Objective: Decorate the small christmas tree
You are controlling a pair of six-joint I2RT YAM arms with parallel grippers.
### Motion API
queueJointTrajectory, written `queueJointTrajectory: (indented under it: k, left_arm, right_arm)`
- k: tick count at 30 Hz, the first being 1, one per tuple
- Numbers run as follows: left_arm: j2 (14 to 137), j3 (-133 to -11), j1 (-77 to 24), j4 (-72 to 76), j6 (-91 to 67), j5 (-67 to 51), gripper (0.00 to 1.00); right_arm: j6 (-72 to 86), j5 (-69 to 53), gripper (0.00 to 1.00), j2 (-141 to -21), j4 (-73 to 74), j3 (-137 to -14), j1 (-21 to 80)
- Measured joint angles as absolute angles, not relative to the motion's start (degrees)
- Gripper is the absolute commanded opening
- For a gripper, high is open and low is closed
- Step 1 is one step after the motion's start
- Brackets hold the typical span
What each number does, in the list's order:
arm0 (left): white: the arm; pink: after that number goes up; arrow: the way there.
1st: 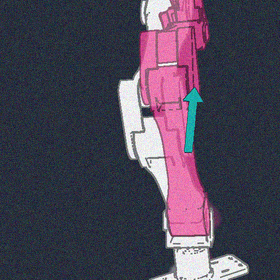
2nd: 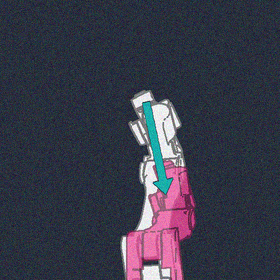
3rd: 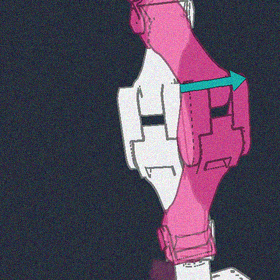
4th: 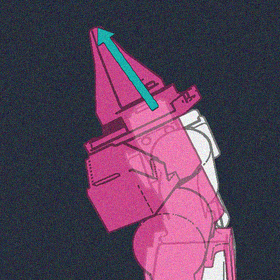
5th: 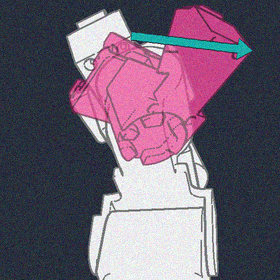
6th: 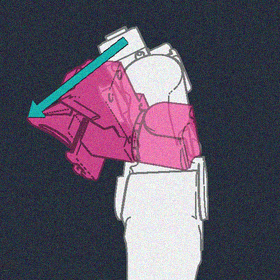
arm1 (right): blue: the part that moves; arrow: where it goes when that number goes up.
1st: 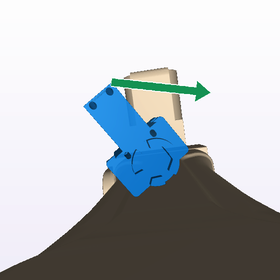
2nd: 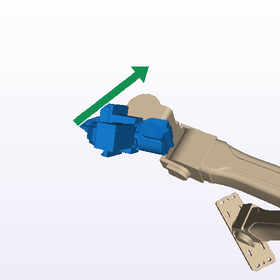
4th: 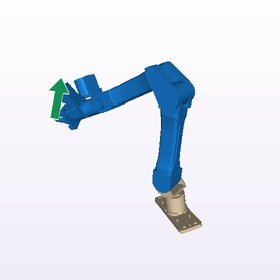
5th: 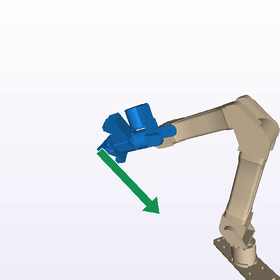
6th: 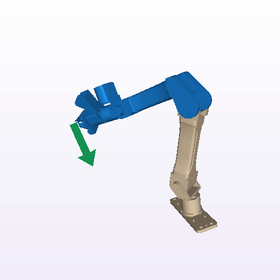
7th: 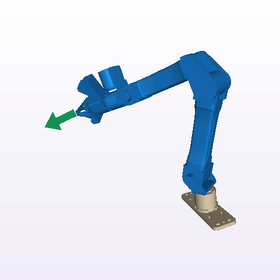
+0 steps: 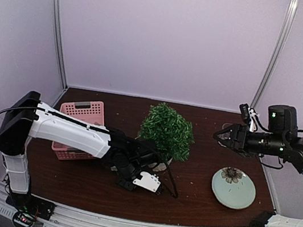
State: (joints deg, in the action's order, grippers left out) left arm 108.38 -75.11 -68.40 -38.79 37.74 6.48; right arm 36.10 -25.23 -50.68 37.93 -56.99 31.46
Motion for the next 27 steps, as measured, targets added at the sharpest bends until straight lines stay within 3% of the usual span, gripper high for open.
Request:
queueJointTrajectory:
  k: [19,27]
  left_arm:
    - [93.27,-90.13,-68.4,-41.74,29.63,-13.91,0.0]
    - [93.3,-95.29,-68.4,-43.24,27.7,-17.43,0.0]
  right_arm:
    - [23.7,-28.64,0.72,-37.39,27.38,-45.93,32.14]
    - [18.35,-29.93,0.67,-41.65,20.78,-45.91,41.87]
